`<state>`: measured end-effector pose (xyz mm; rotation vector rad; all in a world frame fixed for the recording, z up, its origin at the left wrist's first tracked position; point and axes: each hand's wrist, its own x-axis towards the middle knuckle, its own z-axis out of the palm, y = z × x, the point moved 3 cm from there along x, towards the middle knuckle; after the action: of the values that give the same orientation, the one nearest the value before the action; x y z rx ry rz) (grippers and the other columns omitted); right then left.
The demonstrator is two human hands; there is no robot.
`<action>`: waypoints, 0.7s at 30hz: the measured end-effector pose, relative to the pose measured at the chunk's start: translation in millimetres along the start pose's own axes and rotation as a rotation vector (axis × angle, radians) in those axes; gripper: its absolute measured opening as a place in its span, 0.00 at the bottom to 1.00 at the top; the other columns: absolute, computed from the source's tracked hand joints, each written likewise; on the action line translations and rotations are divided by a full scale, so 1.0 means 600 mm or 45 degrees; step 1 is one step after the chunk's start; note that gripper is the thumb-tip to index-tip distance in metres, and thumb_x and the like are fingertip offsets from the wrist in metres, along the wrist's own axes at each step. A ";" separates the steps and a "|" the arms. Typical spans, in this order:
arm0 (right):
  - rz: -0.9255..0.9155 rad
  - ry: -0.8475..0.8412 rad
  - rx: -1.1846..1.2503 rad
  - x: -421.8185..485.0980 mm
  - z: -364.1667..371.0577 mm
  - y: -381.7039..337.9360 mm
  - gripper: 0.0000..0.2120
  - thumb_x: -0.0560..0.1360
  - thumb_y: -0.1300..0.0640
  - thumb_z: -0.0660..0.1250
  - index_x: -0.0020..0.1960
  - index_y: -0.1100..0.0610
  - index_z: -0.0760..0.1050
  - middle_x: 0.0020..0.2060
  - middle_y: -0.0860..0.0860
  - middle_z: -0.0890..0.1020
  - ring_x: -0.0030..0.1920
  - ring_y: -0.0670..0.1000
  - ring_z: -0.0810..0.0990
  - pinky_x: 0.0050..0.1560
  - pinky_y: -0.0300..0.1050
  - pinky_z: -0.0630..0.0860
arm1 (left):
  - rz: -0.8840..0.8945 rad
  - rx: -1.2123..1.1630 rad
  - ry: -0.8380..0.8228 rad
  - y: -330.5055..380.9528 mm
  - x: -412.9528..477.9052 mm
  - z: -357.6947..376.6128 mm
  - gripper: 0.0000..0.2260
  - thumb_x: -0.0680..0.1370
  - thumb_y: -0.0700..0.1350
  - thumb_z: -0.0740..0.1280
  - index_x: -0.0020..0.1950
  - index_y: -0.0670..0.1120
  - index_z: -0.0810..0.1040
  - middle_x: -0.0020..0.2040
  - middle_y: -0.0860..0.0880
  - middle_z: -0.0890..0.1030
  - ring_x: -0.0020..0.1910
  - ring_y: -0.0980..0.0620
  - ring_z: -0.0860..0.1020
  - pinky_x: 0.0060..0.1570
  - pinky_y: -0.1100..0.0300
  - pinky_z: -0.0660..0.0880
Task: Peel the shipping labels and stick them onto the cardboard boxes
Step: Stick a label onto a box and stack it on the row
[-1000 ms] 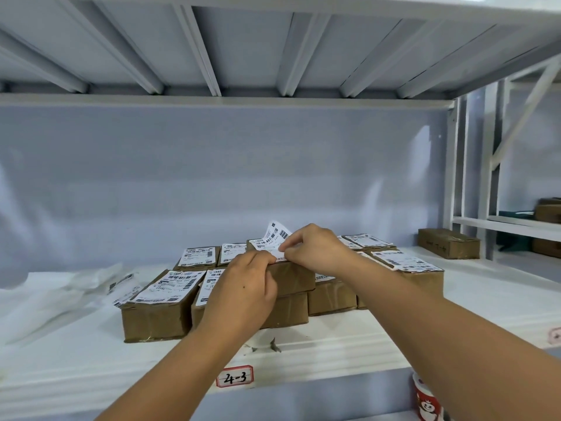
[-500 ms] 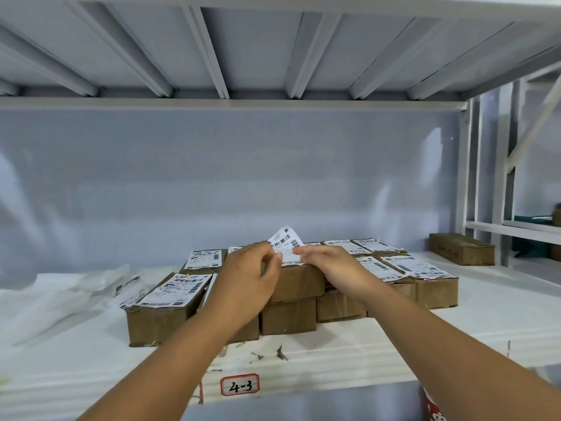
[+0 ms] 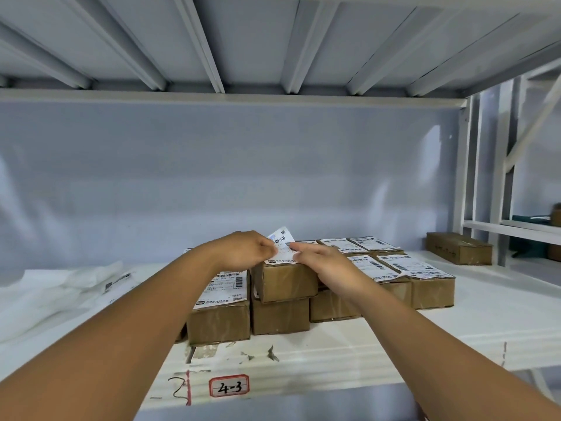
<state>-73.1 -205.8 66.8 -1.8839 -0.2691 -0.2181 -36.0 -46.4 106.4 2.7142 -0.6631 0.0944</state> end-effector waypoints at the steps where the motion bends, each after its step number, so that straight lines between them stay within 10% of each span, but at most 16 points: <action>1: -0.001 0.001 0.011 -0.001 0.000 0.000 0.16 0.76 0.54 0.65 0.64 0.46 0.75 0.59 0.42 0.77 0.55 0.38 0.75 0.49 0.31 0.70 | -0.012 0.127 -0.053 0.011 0.002 -0.002 0.11 0.82 0.50 0.52 0.50 0.48 0.72 0.51 0.46 0.74 0.47 0.51 0.68 0.49 0.57 0.64; 8: 0.028 0.011 0.115 0.002 -0.006 0.001 0.32 0.76 0.55 0.66 0.75 0.44 0.56 0.44 0.45 0.82 0.43 0.38 0.79 0.38 0.30 0.72 | 0.100 0.131 -0.315 0.066 0.011 0.005 0.17 0.83 0.46 0.51 0.71 0.49 0.67 0.71 0.50 0.68 0.70 0.50 0.65 0.69 0.55 0.60; 13: 0.025 0.019 0.112 -0.002 0.001 -0.001 0.29 0.77 0.52 0.65 0.75 0.44 0.57 0.49 0.43 0.81 0.47 0.36 0.76 0.43 0.31 0.71 | -0.026 0.007 -0.409 0.049 0.031 0.006 0.26 0.81 0.57 0.52 0.77 0.53 0.50 0.77 0.57 0.48 0.76 0.56 0.46 0.71 0.59 0.47; 21: 0.017 0.002 0.143 -0.002 0.000 0.005 0.23 0.78 0.55 0.64 0.71 0.43 0.64 0.49 0.45 0.79 0.45 0.37 0.76 0.45 0.31 0.70 | -0.066 0.116 -0.272 0.042 0.063 0.025 0.30 0.80 0.62 0.47 0.78 0.48 0.49 0.78 0.51 0.46 0.76 0.52 0.45 0.73 0.52 0.44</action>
<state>-73.7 -207.1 63.9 -1.7739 -0.2622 -0.1914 -14.1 -89.3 105.9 2.8526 -0.6609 -0.1847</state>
